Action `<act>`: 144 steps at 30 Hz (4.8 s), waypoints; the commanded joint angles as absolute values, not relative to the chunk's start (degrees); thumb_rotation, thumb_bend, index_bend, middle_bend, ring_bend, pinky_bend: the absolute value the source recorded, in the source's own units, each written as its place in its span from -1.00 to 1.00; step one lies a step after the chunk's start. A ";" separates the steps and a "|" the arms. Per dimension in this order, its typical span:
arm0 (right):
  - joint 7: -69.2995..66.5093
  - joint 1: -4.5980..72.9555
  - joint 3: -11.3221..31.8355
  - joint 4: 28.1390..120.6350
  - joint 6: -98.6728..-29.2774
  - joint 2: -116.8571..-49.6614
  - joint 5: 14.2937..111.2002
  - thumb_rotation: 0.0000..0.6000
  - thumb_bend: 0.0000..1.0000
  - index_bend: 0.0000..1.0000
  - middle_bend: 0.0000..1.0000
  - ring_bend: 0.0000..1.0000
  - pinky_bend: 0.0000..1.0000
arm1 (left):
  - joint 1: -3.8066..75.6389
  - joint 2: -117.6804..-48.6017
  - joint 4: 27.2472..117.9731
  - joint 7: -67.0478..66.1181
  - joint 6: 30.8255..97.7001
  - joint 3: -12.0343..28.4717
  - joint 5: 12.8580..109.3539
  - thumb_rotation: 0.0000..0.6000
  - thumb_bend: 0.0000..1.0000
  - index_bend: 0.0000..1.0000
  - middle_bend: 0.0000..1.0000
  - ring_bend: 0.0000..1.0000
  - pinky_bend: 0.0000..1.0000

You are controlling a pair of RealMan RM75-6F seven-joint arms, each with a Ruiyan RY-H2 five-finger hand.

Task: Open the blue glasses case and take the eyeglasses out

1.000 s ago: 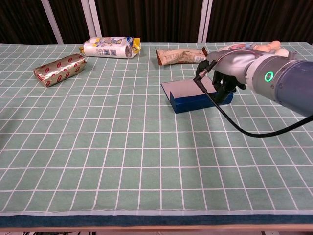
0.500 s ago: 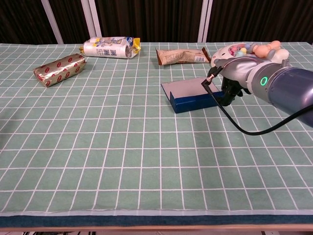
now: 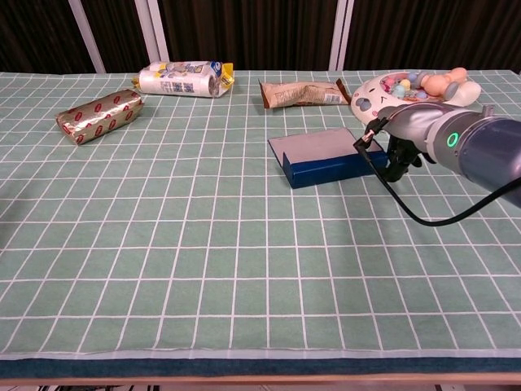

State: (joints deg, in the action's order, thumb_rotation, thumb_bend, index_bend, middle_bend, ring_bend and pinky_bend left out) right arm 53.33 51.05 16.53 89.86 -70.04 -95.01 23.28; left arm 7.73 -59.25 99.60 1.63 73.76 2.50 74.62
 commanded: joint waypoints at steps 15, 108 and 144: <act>52.94 51.06 16.83 87.67 -69.68 -95.48 21.04 1.00 0.08 -0.54 0.56 0.50 0.54 | 7.73 -59.27 99.67 1.63 73.71 2.57 74.38 1.00 -0.87 -1.00 -1.00 -1.00 -1.00; 57.50 59.67 20.72 95.23 -72.46 -105.54 14.94 1.00 0.11 -0.35 0.61 0.55 0.54 | 7.77 -58.67 100.07 3.29 73.10 2.84 73.85 1.00 -0.87 -1.00 -1.00 -1.00 -1.00; 59.42 68.86 28.91 76.10 -66.83 -110.70 10.15 1.00 0.13 -0.57 0.61 0.55 0.54 | 7.91 -58.54 100.63 3.28 72.42 2.95 72.79 1.00 -0.87 -1.00 -1.00 -1.00 -1.00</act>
